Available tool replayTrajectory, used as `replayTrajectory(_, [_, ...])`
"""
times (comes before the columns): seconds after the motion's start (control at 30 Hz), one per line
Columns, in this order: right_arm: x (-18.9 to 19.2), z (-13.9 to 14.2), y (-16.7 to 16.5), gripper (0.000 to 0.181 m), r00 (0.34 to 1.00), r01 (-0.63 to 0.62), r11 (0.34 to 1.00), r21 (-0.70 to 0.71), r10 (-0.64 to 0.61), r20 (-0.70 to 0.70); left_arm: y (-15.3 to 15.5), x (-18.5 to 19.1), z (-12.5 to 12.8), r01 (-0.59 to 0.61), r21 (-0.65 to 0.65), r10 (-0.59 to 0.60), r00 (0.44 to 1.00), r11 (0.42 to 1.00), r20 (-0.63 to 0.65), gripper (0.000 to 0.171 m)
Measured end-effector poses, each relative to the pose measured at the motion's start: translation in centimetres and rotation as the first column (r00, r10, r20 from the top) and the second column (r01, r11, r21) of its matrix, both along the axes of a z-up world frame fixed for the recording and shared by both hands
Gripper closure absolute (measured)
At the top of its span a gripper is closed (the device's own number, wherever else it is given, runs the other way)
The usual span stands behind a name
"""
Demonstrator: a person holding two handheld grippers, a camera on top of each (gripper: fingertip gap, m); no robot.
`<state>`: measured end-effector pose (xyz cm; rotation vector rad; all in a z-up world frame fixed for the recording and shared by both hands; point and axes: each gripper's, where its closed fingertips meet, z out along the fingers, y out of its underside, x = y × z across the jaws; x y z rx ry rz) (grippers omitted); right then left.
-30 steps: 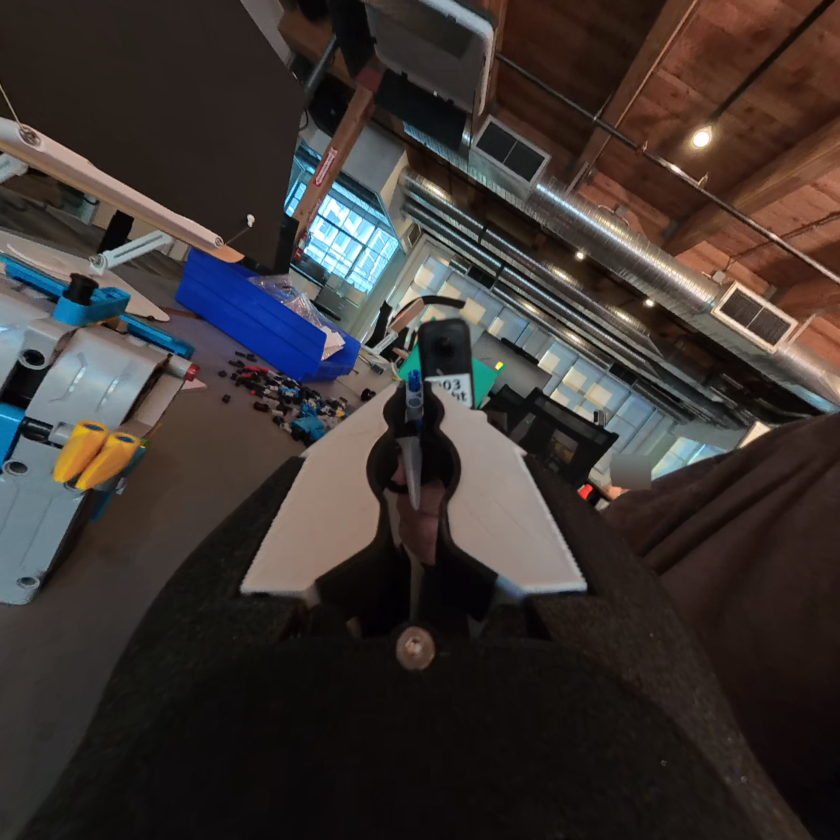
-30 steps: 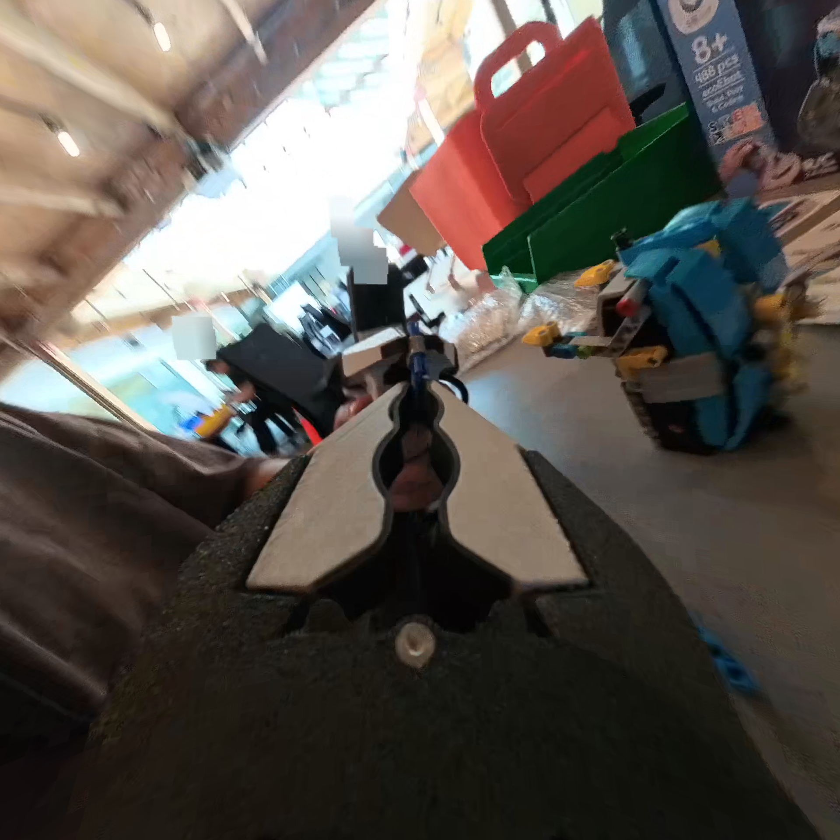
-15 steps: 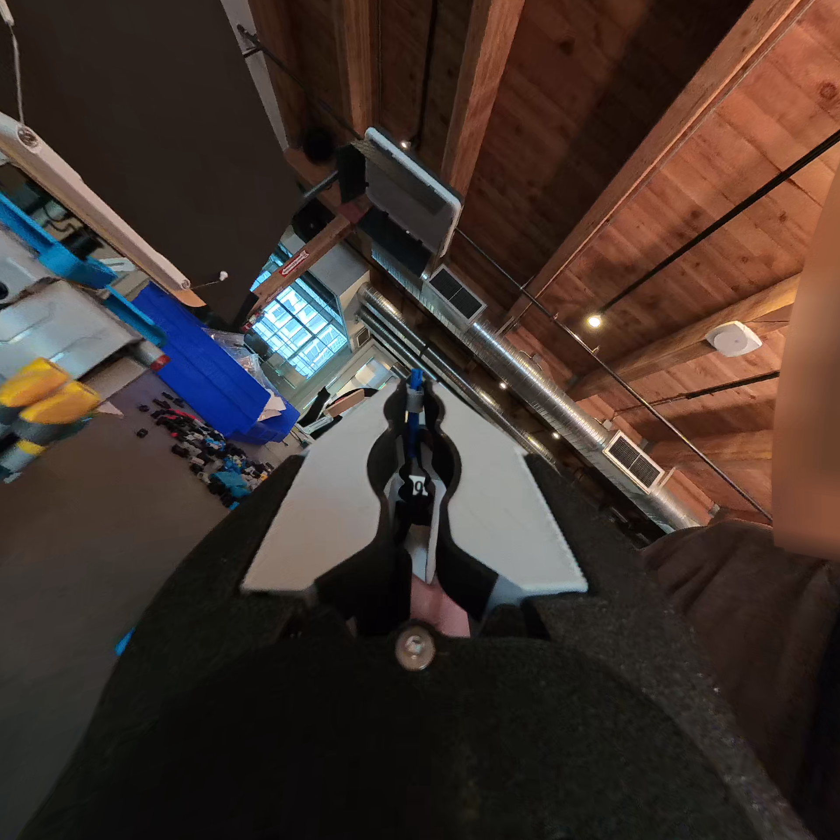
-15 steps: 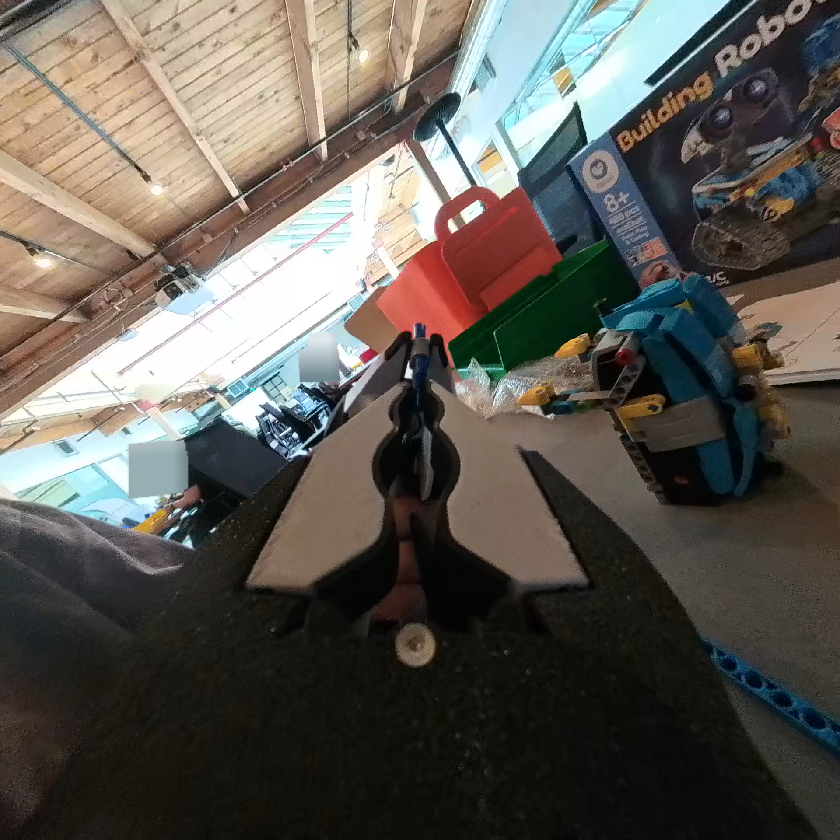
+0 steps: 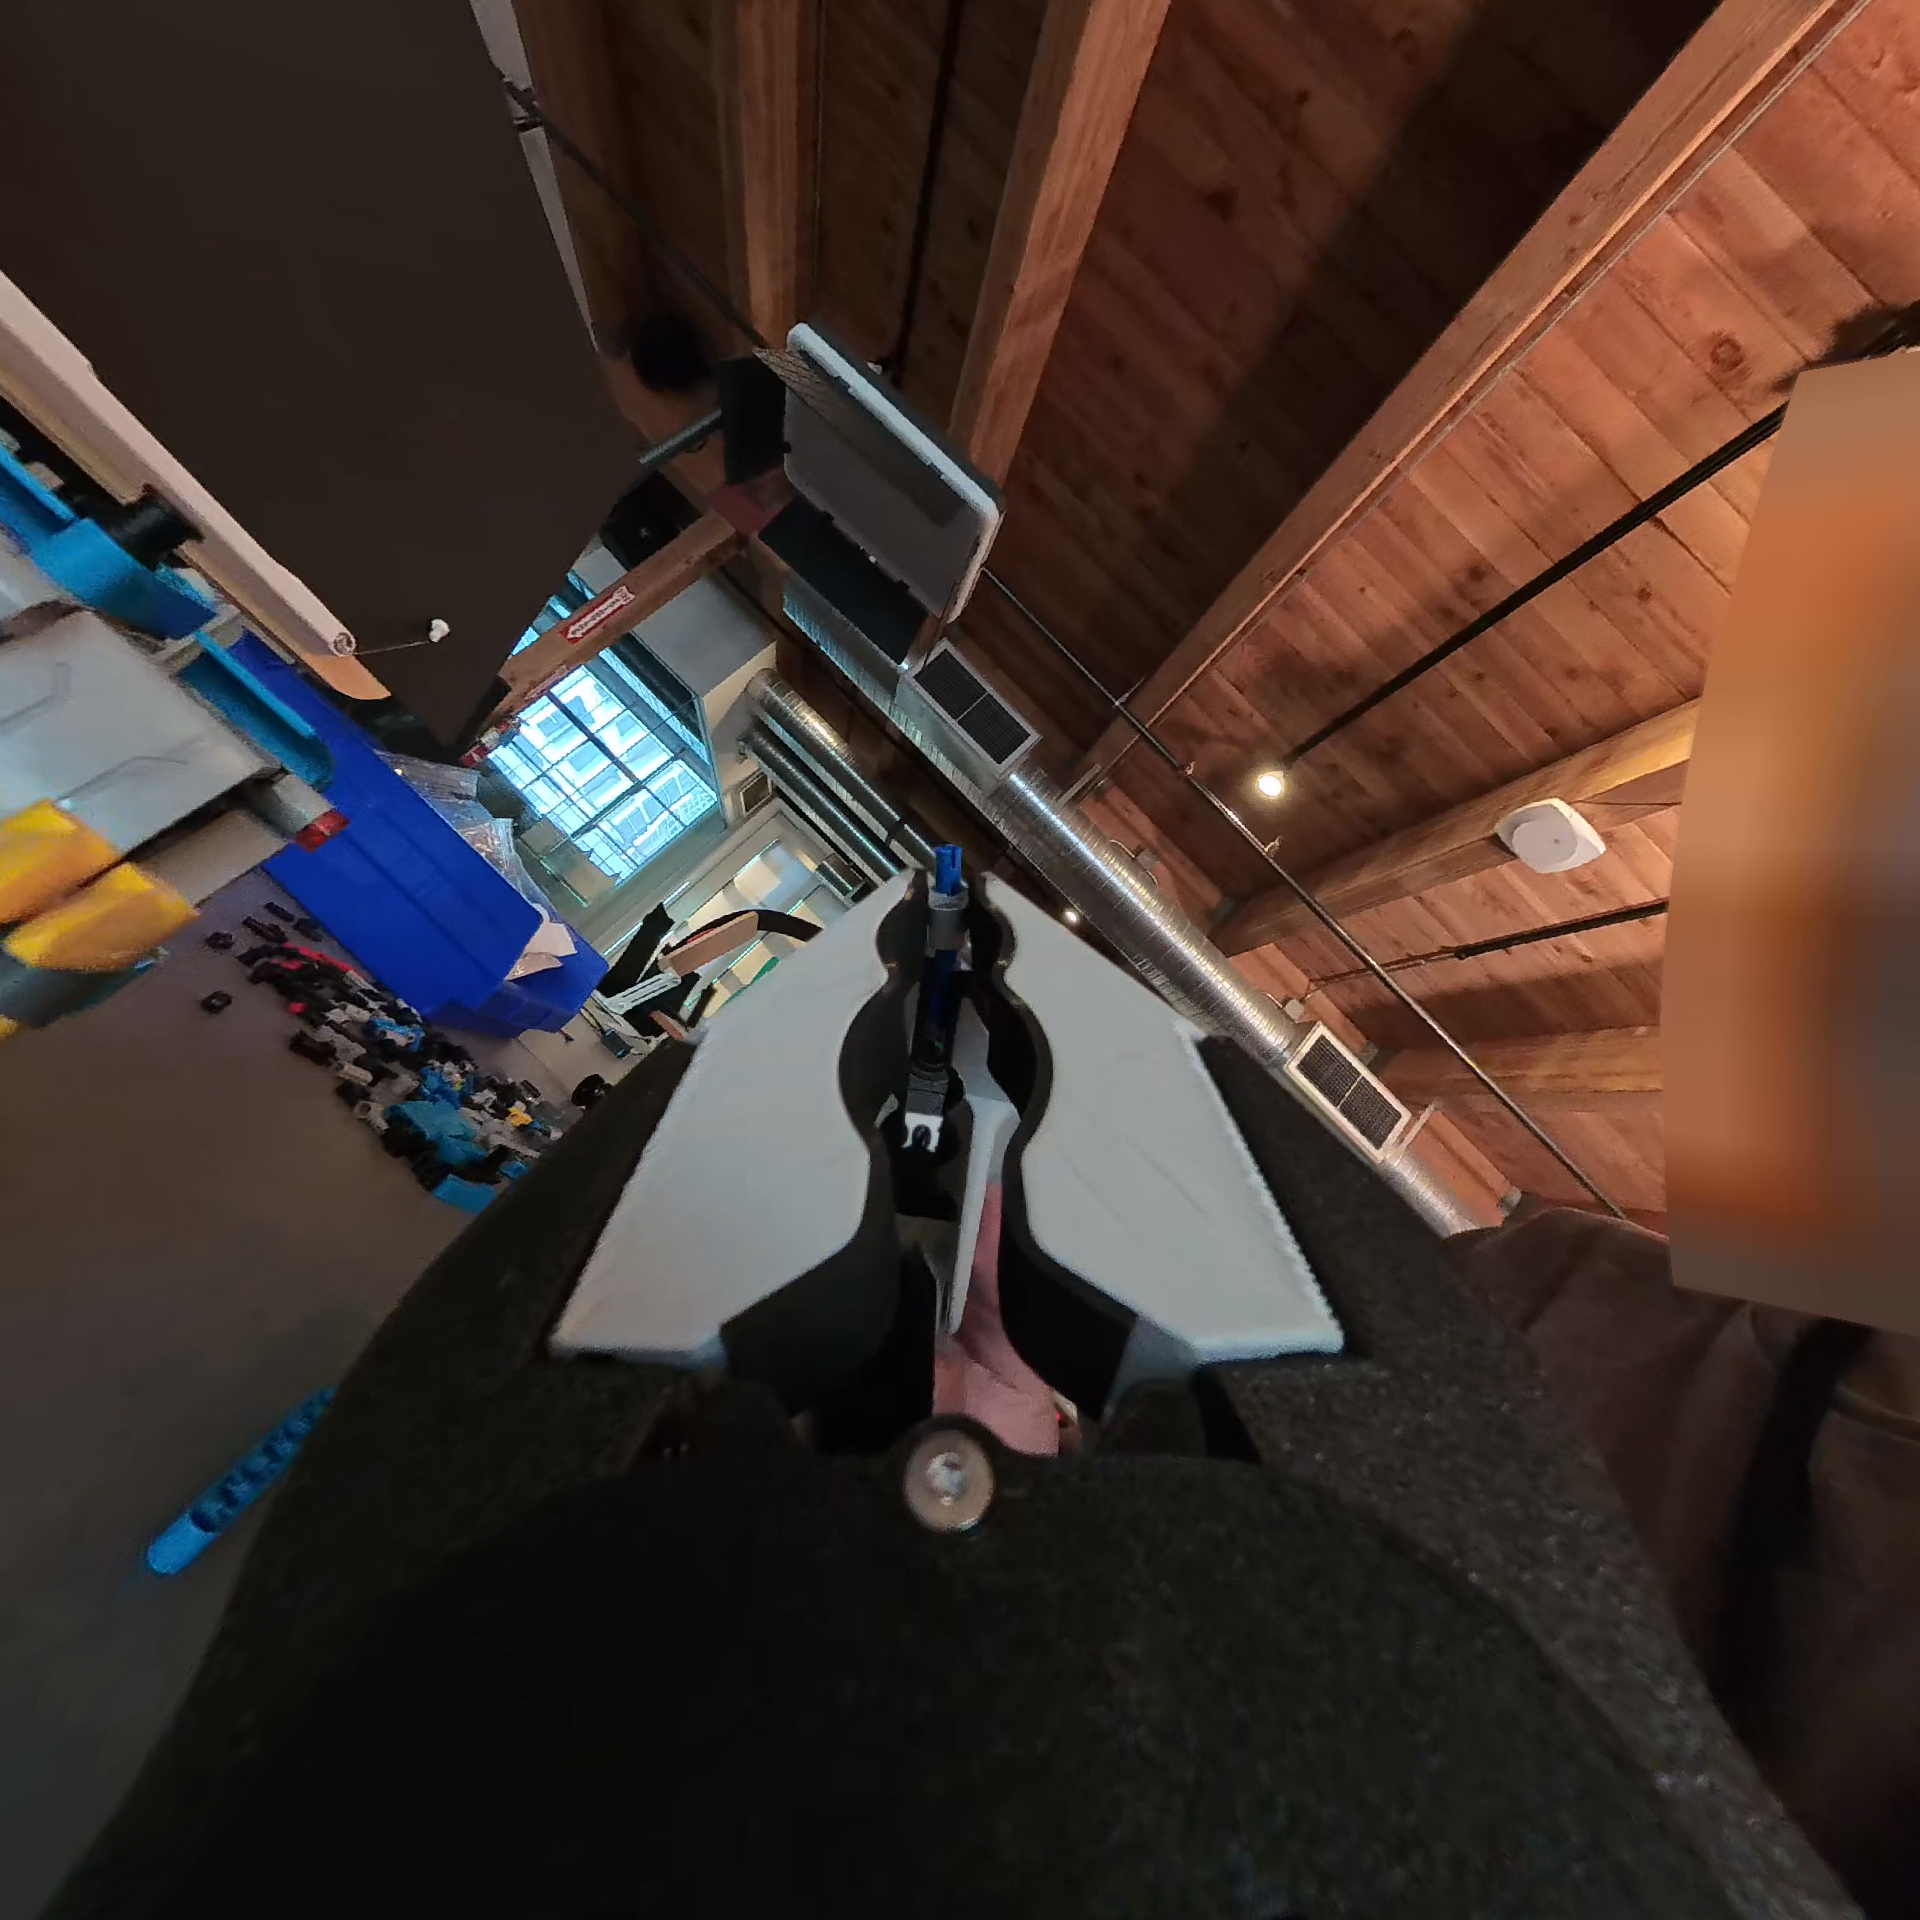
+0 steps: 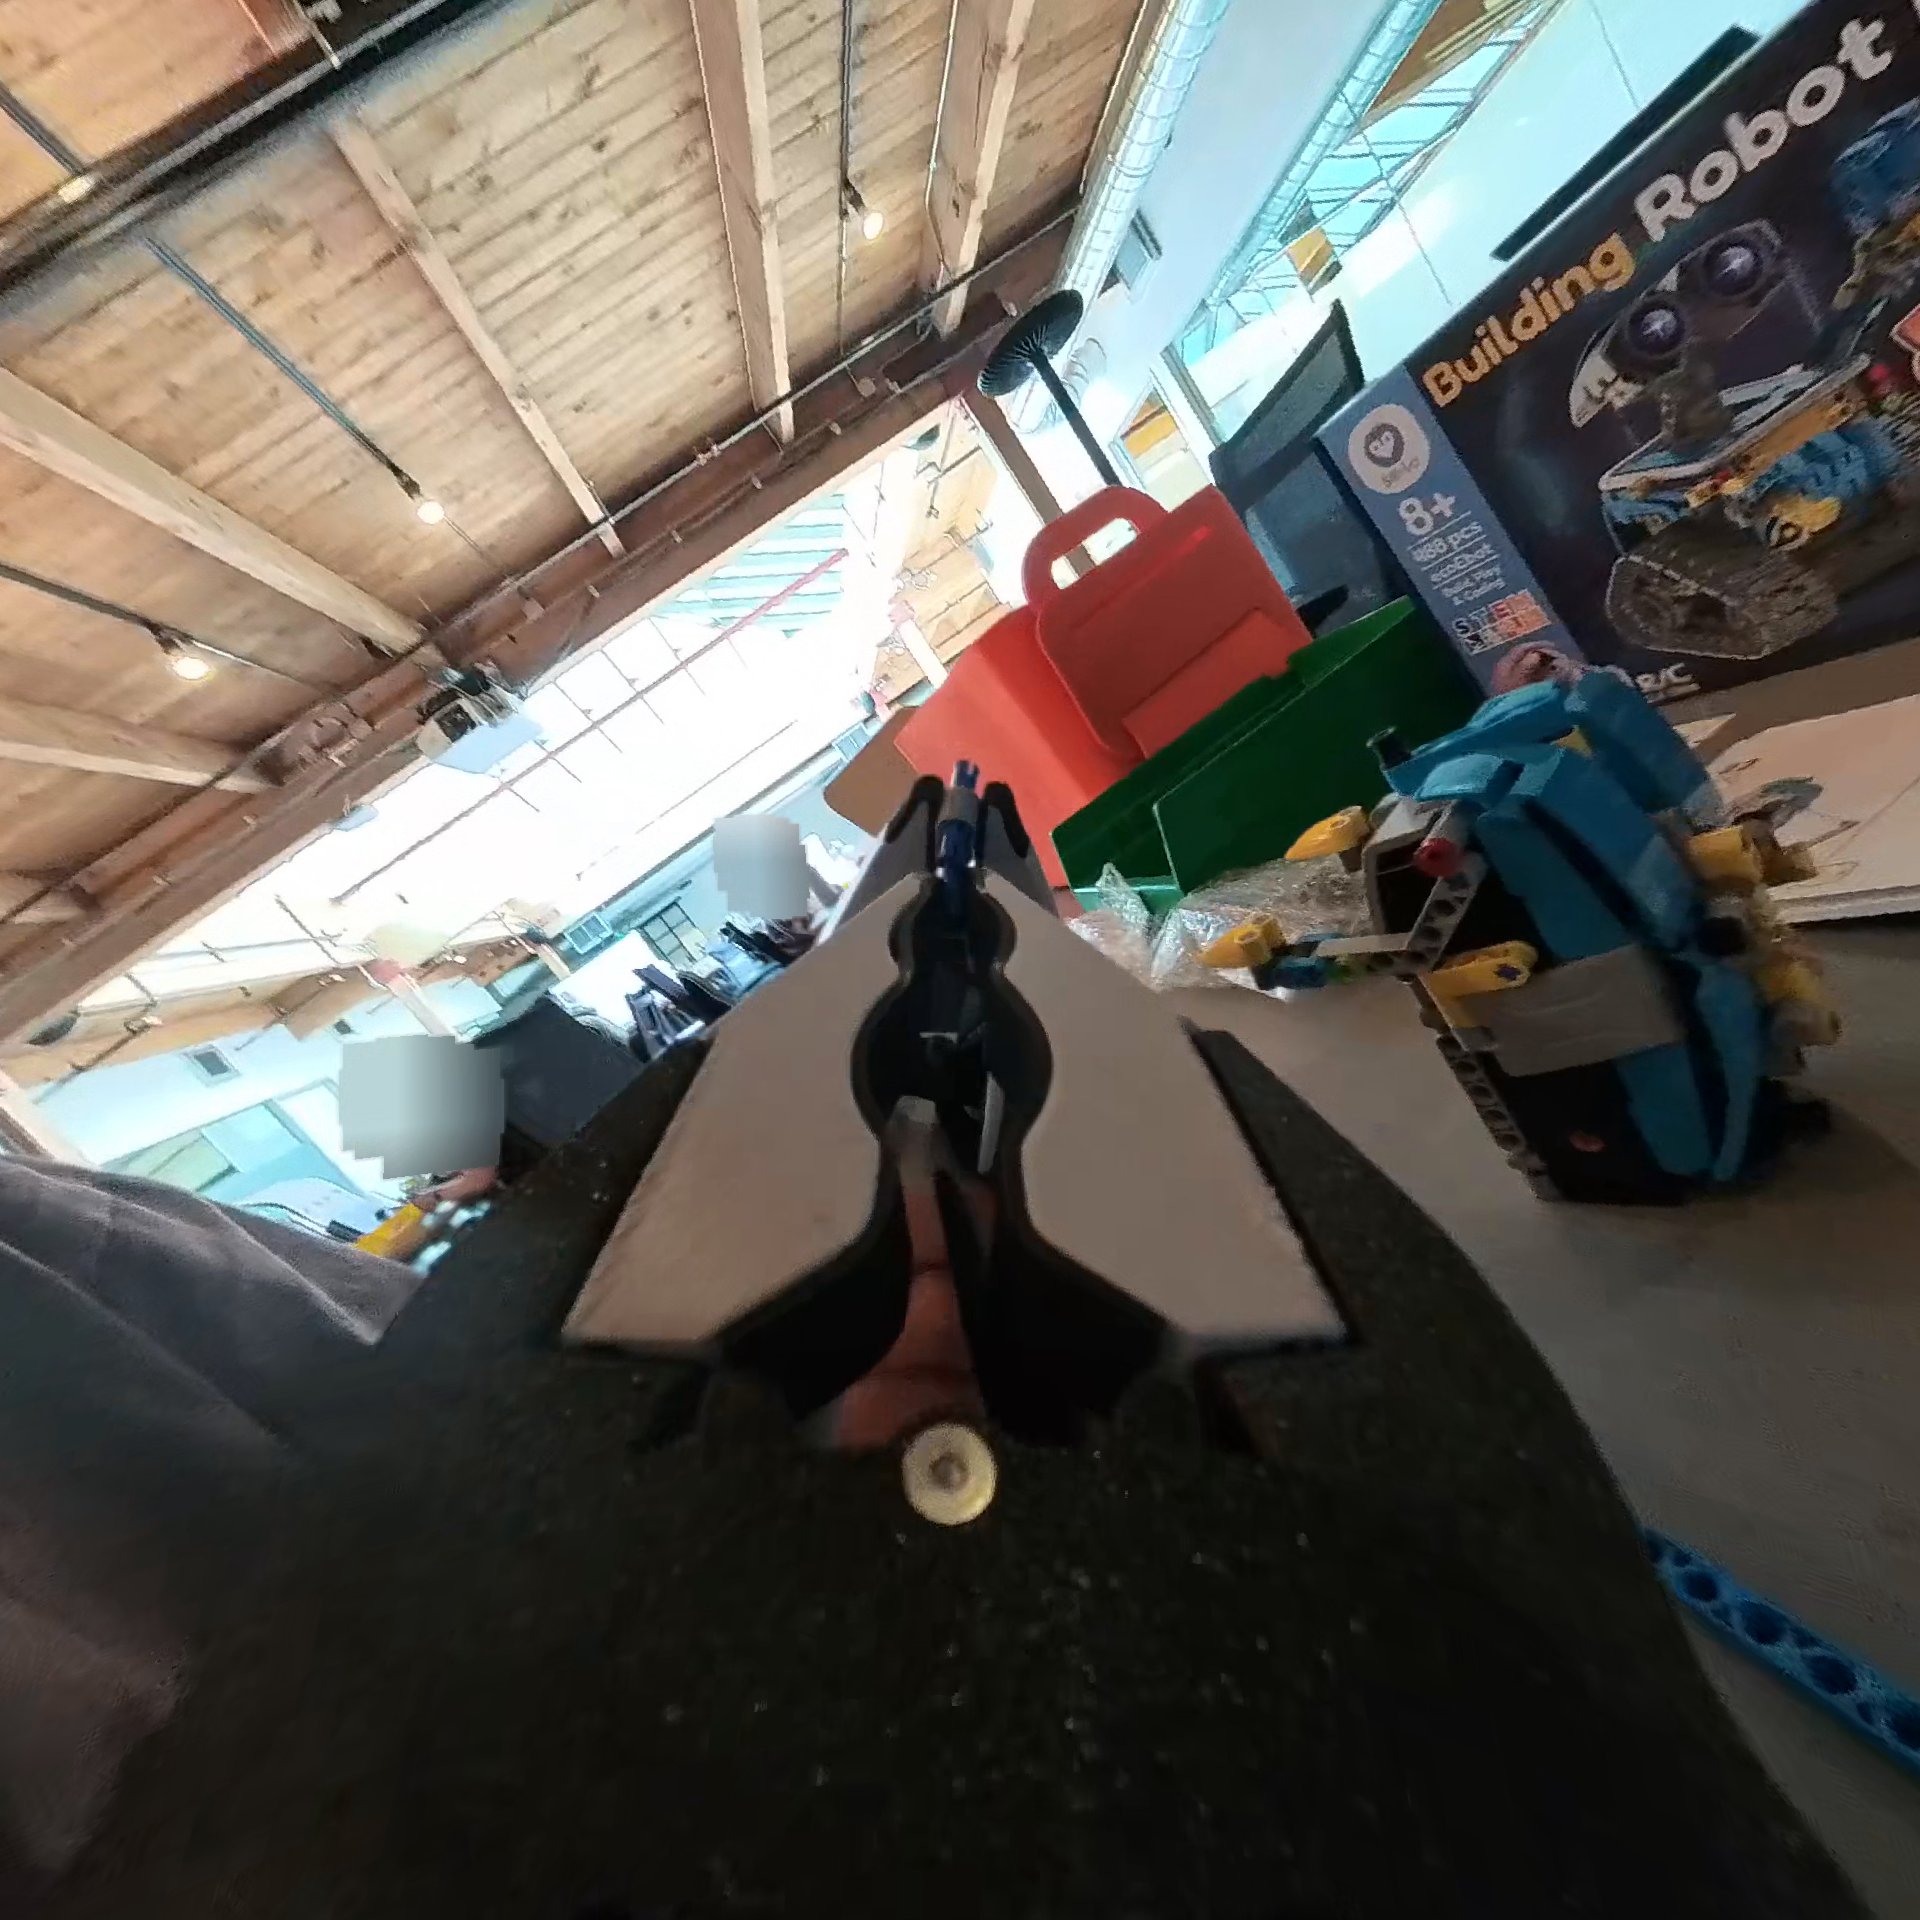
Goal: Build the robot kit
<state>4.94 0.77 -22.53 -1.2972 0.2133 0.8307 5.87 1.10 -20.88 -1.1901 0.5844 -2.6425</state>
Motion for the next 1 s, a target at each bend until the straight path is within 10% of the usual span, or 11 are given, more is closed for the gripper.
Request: replayTrajectory(1.0, [0.3,-0.5,0.0,0.178,0.982,0.063,0.997,-0.039,-0.055,0.18,0.8,0.0,-0.8,-0.044,0.055,0.047,0.998,0.997,-0.05,0.165])
